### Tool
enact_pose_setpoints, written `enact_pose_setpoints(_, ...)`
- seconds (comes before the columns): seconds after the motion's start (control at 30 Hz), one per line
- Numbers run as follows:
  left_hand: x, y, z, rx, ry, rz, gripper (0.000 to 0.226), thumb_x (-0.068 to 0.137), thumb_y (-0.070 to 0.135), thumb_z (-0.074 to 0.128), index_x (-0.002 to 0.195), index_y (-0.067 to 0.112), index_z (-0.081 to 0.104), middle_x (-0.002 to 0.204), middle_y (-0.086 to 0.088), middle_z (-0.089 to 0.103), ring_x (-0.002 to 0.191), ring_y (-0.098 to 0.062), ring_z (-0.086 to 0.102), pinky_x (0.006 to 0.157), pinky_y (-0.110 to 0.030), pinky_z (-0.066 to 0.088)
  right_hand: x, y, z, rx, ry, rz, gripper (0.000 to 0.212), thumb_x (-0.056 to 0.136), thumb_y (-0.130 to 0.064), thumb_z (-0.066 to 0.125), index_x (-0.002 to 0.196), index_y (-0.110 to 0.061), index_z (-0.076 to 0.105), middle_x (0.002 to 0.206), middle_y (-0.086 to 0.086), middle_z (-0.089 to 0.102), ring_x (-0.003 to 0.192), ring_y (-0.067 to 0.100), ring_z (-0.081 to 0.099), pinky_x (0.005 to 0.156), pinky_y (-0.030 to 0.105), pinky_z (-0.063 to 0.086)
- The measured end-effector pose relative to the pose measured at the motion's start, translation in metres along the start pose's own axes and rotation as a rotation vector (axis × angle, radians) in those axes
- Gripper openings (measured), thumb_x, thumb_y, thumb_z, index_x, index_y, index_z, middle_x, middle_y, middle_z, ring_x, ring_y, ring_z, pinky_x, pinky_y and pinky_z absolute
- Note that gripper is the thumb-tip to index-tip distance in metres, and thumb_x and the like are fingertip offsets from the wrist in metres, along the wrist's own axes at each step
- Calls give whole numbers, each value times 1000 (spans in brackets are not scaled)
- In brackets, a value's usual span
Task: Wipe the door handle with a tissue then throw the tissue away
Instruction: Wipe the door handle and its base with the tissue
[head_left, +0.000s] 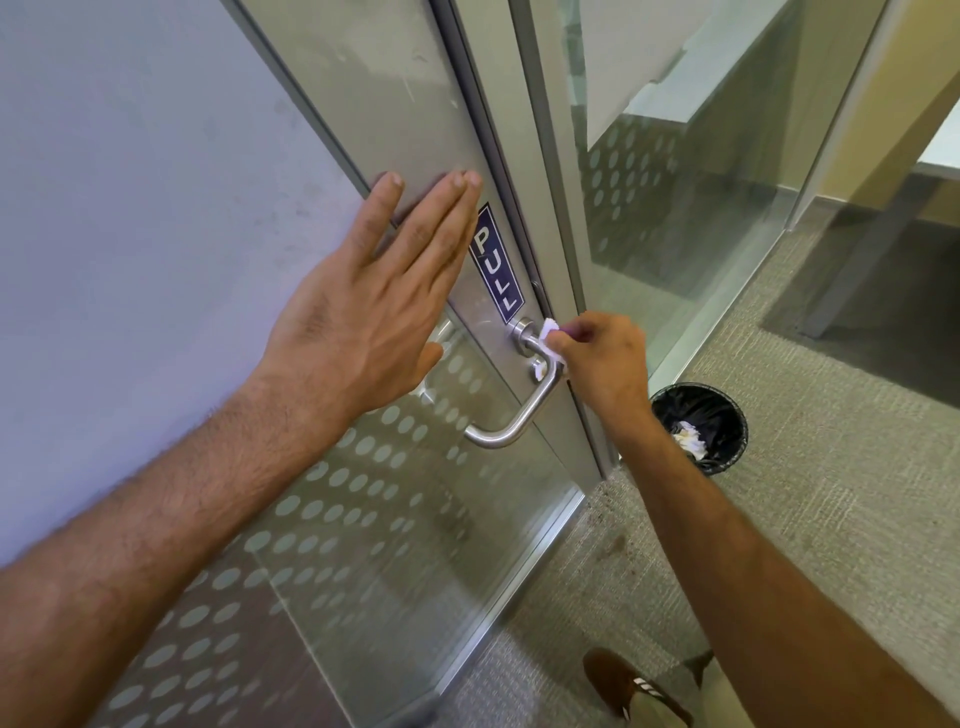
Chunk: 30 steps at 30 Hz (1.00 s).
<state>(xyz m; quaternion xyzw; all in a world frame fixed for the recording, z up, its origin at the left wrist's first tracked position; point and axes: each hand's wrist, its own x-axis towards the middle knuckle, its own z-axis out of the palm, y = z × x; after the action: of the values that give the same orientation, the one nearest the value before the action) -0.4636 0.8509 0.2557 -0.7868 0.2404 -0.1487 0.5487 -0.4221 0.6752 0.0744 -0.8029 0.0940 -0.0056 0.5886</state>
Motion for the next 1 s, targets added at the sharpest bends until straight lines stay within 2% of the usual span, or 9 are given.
enact_pose_setpoints(0.1, 0, 0, 1, -8, -4, 3, 111, 95, 73, 18, 167, -10, -5, 176, -27, -7, 166, -35, 1, 131, -56, 2, -8, 1, -16, 181, 50, 71, 3, 84, -16, 77, 87, -17, 78, 69, -10, 71, 63, 4, 69, 69, 25, 60)
enact_pose_setpoints(0.2, 1, -1, 0, -16, -2, -5, 111, 95, 72, 18, 167, -9, -4, 176, -27, -8, 166, -35, 1, 131, -56, 2, -15, -8, -31, 565, 87, 79, 13, 83, -11, 80, 83, -22, 74, 69, -10, 75, 66, 5, 74, 64, 21, 60)
enact_pose_setpoints(0.27, 1, 0, 0, -20, -11, -5, 111, 95, 73, 17, 167, -9, -5, 175, -28, -10, 166, -35, -1, 132, -56, 3, -16, -16, -33, 662, 76, 68, 11, 84, -7, 79, 90, -14, 74, 74, -7, 77, 69, 9, 75, 63, 20, 60)
enact_pose_setpoints(0.4, 0, -1, -2, -11, -27, -13, 111, 96, 74, 17, 167, -9, -8, 175, -29, -13, 166, -36, -3, 132, -56, 2, -24, -42, -14, 456, 77, -189, 22, 87, -1, 74, 109, -4, 74, 96, 7, 77, 78, 7, 75, 65, 19, 61)
enact_pose_setpoints(0.5, 0, -2, -5, 3, -34, -7, 111, 97, 74, 19, 167, -8, -5, 175, -28, -10, 166, -36, -1, 132, -55, 5, -33, -69, 14, 290, 112, -578, 18, 87, 5, 71, 104, 4, 74, 100, 17, 74, 86, 17, 73, 76, 22, 61)
enact_pose_setpoints(0.57, 0, -1, -5, 18, -8, 1, 108, 98, 72, 20, 168, -8, 0, 176, -27, -5, 166, -35, 3, 132, -54, 9, -35, -79, 30, 230, 190, -690, 14, 84, 7, 72, 97, 6, 74, 98, 19, 72, 89, 23, 69, 85, 23, 57)
enact_pose_setpoints(0.63, -1, 0, -4, 26, 5, 1, 107, 98, 71, 21, 168, -8, 1, 176, -26, -3, 166, -34, 5, 132, -53, 11, -35, -75, 40, 182, 228, -703, 10, 83, 8, 72, 93, 6, 75, 95, 18, 72, 87, 23, 67, 84, 24, 56)
enact_pose_setpoints(0.8, -1, 1, -3, 28, -8, -12, 110, 98, 74, 19, 167, -8, -2, 176, -26, -5, 166, -34, 4, 131, -53, 7, -44, -53, 38, 208, 116, -422, 7, 87, 3, 72, 93, 4, 75, 95, 15, 73, 79, 16, 66, 71, -2, 43)
enact_pose_setpoints(1.0, -1, 1, 0, 30, 3, -2, 111, 97, 74, 21, 167, -8, -2, 176, -27, -6, 166, -35, 3, 131, -54, 6, -26, -87, 39, 293, 241, -628, 8, 84, 7, 70, 90, 3, 73, 92, 13, 72, 82, 13, 66, 78, 3, 47)
